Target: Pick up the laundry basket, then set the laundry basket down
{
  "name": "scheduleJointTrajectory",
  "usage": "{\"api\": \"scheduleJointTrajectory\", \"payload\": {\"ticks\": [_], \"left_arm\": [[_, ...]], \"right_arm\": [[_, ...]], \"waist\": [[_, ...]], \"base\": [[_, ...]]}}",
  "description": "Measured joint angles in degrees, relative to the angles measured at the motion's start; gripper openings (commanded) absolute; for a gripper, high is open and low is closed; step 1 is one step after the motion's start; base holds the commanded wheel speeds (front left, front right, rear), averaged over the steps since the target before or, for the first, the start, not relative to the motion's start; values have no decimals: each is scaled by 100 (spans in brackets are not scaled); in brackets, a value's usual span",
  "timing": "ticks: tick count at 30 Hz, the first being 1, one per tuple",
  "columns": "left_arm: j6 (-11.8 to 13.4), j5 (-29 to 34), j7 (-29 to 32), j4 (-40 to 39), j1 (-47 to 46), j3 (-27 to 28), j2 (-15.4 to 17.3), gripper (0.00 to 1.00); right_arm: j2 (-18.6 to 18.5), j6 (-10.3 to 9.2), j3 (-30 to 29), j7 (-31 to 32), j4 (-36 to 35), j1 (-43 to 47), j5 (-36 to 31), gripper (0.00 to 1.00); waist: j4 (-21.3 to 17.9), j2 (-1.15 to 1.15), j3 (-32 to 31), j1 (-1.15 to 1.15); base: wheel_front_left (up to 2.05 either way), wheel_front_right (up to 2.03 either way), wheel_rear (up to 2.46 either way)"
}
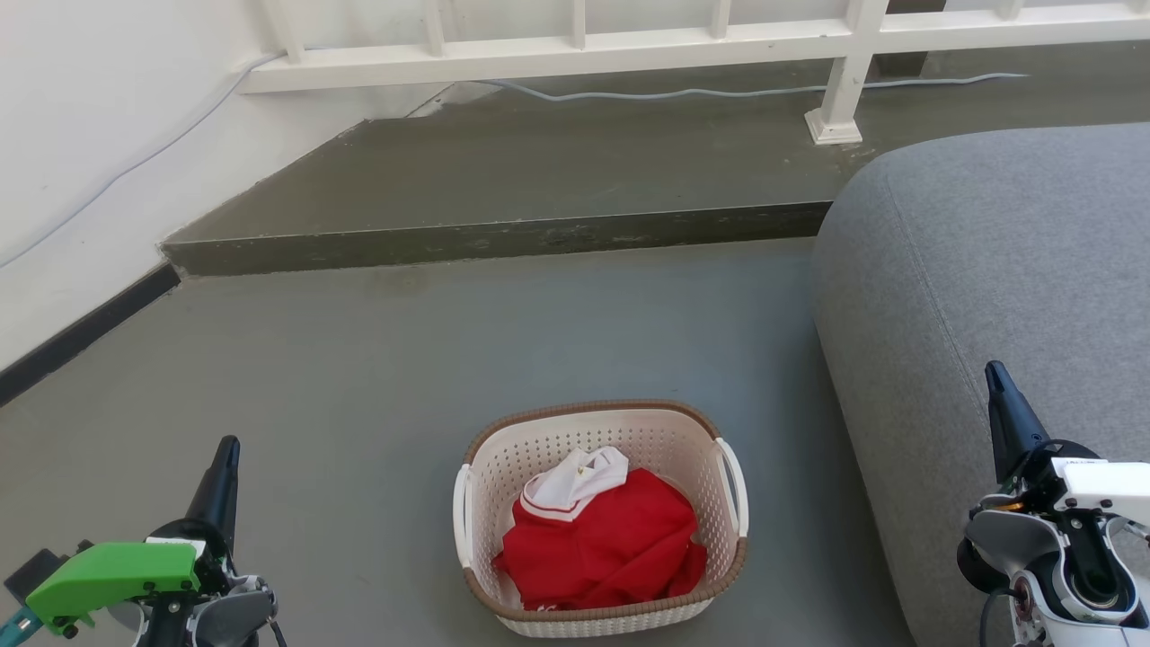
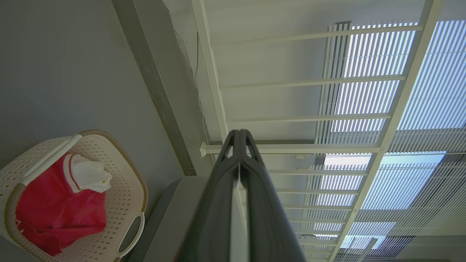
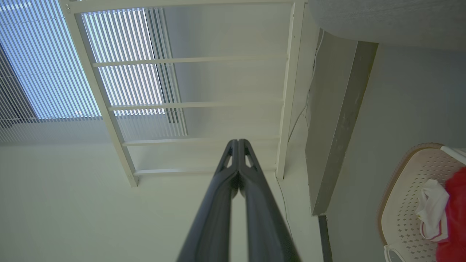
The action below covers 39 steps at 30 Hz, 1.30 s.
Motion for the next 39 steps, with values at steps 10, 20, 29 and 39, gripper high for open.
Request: {"api": "scheduleJointTrajectory", "payload": {"ticks": [10, 20, 29, 39], "left_arm": [[0, -1, 0, 0, 0, 0, 0, 0], [0, -1, 0, -1, 0, -1, -1, 0], [0, -1, 0, -2, 0, -1, -1, 0], [0, -1, -1, -2, 0, -1, -1, 0]], "right_arm": [[0, 0, -3, 1, 0, 0, 0, 0], [1, 0, -7, 5, 0, -1, 0, 0], [1, 0, -9, 5, 0, -1, 0, 0], [2, 0, -10, 5, -1, -1, 0, 0]], "waist": [[0, 0, 0, 0], [0, 0, 1, 0], [0, 0, 1, 0], [0, 0, 1, 0]], "base": [[0, 0, 0], [0, 0, 0], [0, 0, 0], [0, 0, 0]]}}
